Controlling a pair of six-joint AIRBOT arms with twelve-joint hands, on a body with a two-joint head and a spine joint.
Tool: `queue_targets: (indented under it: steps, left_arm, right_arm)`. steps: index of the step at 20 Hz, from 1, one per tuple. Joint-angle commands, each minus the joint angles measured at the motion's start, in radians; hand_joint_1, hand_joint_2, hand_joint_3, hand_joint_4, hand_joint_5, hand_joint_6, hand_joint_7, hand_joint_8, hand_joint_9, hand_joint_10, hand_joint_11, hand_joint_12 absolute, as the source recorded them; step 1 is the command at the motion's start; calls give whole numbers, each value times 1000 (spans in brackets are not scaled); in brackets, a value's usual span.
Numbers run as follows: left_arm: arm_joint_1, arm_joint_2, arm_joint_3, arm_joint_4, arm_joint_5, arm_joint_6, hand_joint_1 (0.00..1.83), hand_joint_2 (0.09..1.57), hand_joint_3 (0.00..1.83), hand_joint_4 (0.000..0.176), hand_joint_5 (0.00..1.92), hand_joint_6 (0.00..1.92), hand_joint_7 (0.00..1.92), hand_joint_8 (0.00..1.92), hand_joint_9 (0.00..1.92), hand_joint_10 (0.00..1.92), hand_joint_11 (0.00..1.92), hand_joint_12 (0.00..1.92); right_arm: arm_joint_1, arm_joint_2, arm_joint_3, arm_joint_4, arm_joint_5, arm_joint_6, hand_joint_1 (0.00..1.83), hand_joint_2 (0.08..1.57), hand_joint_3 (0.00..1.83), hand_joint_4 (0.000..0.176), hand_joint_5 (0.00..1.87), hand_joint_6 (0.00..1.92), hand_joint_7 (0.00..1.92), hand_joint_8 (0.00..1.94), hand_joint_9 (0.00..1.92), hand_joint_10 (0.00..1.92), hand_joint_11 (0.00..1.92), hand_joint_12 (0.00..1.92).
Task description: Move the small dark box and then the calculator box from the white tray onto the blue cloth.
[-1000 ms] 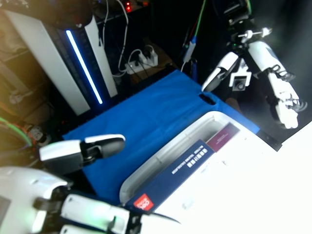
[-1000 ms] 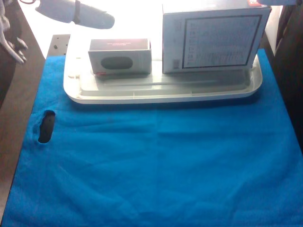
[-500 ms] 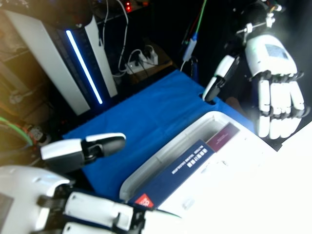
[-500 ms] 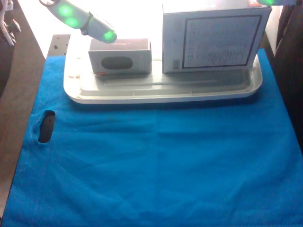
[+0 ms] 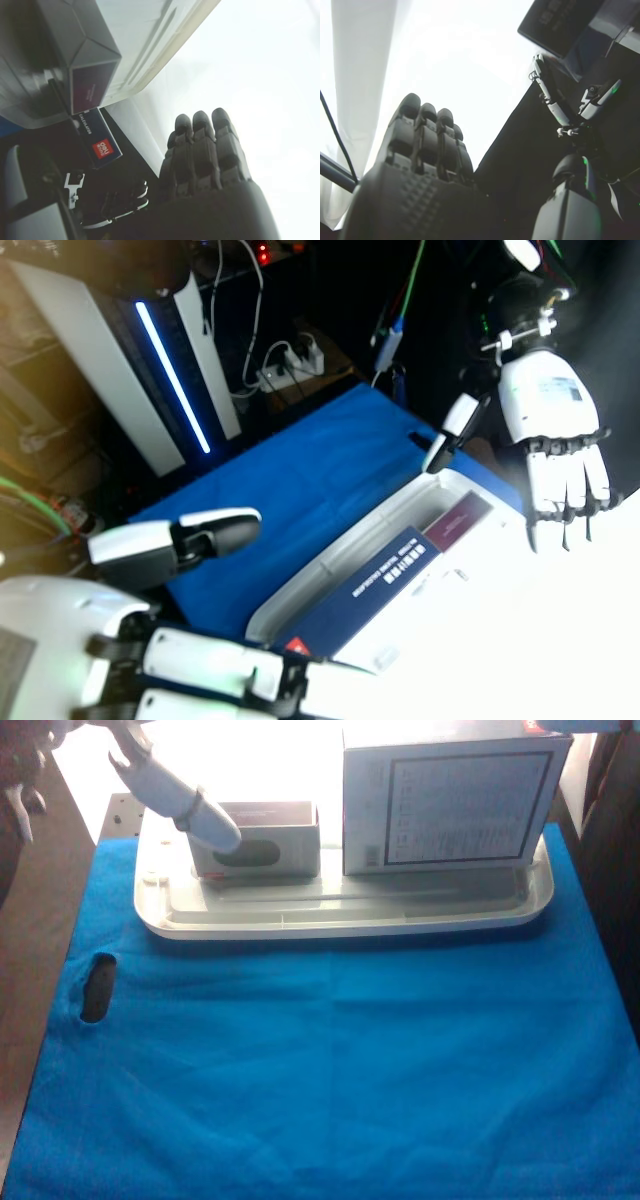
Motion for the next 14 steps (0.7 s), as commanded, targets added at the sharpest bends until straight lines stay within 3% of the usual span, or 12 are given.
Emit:
queue_targets:
  steps: [1, 5, 7, 10, 11, 13, 14]
  left_arm:
    - [-5, -3, 9, -7, -29, -44, 758, 720, 1, 0, 187, 9, 329, 5, 232, 4, 10, 195]
    - [42, -57, 75, 52, -25, -130, 723, 709, 0, 0, 201, 10, 337, 4, 259, 15, 87, 234]
    - [57, -71, 92, 47, -19, -135, 695, 702, 0, 5, 221, 15, 353, 9, 260, 11, 83, 239]
    - [64, -75, 95, 54, -9, -135, 714, 764, 2, 0, 319, 6, 465, 6, 379, 11, 137, 288]
    - [64, -76, 95, 56, -8, -135, 732, 794, 0, 0, 386, 1, 545, 1, 471, 7, 192, 371]
    - [64, -76, 95, 58, 1, -135, 870, 895, 0, 0, 682, 25, 861, 40, 730, 44, 215, 951]
    - [64, -76, 96, 59, 5, -135, 988, 978, 10, 0, 877, 49, 988, 115, 863, 191, 334, 1198]
  right_arm:
    - [11, -1, 3, 41, 114, 6, 508, 779, 8, 0, 83, 1, 203, 0, 144, 0, 0, 357]
    - [11, 5, 0, 41, 115, 6, 515, 757, 0, 1, 69, 0, 214, 2, 144, 1, 0, 348]
    - [11, 8, -2, 41, 116, 6, 501, 755, 0, 8, 69, 0, 217, 1, 137, 1, 0, 319]
    - [11, 6, -3, 41, 116, 6, 503, 779, 6, 0, 77, 0, 185, 0, 113, 0, 0, 266]
    - [11, 6, -3, 41, 116, 6, 493, 777, 2, 0, 80, 1, 189, 1, 122, 3, 0, 288]
    - [11, 4, -3, 41, 117, 6, 498, 778, 0, 0, 83, 1, 198, 3, 127, 2, 0, 322]
    - [11, 3, -3, 41, 117, 6, 502, 770, 0, 8, 79, 0, 211, 7, 134, 5, 0, 318]
